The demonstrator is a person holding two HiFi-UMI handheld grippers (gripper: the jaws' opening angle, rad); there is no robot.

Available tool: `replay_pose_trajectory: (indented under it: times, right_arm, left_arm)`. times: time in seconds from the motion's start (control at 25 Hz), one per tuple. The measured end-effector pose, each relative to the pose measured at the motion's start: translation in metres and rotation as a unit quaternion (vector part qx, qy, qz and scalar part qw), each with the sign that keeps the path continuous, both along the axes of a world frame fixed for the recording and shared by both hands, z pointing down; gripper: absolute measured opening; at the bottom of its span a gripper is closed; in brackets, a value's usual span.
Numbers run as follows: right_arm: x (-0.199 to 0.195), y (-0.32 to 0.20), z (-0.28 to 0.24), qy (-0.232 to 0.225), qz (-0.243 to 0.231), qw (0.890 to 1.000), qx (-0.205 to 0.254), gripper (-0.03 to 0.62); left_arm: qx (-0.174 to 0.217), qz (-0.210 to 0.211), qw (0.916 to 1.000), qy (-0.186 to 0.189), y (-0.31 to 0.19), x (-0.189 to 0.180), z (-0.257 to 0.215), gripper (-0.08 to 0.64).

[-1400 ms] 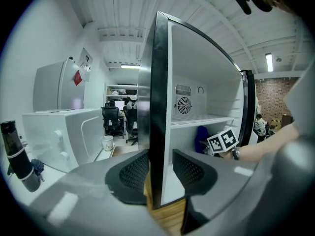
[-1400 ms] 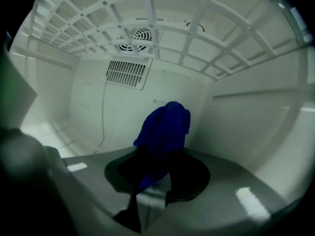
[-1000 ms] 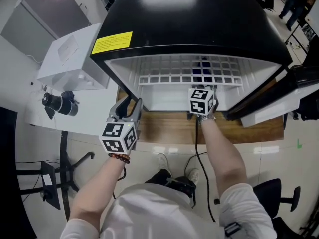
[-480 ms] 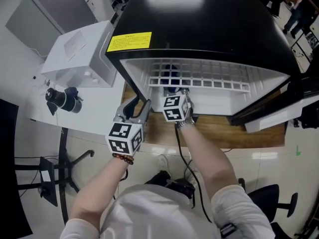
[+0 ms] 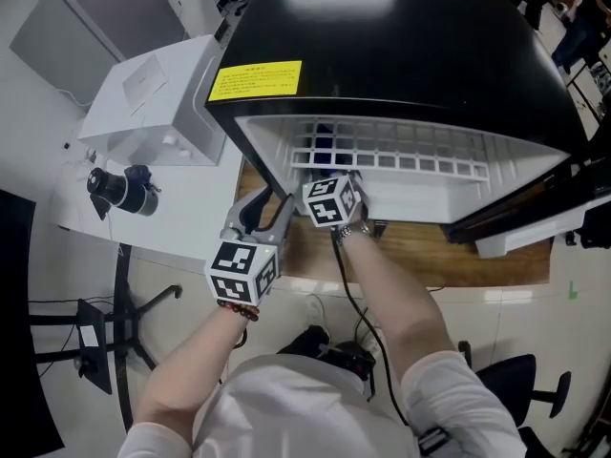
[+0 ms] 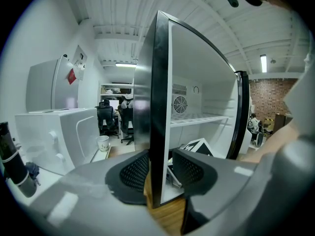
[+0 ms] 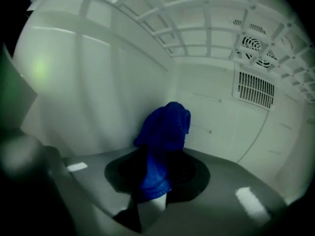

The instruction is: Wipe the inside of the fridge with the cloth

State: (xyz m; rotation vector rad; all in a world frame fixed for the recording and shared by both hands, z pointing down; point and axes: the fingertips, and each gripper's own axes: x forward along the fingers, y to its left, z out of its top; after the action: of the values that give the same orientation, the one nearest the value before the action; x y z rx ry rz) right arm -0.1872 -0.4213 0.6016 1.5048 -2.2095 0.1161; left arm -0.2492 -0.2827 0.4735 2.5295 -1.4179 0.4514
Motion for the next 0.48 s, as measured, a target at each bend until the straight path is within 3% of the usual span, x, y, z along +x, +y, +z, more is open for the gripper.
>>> replay_pose_trajectory:
  times: [0.2,0.48]
  right_arm:
    - [0.013,0.0,0.008,0.015,0.016,0.999,-0.028,0.106]
    - [0.034,0.001,0.009,0.023,0.03,0.999,-0.032,0.106]
  left_arm:
    - [-0.002,-0.003,1.0,-0.001,0.0,0.0,0.001,0.141]
    - [-0.002,-0.01,0.9999,0.0,0.0,0.0,0.001,0.143]
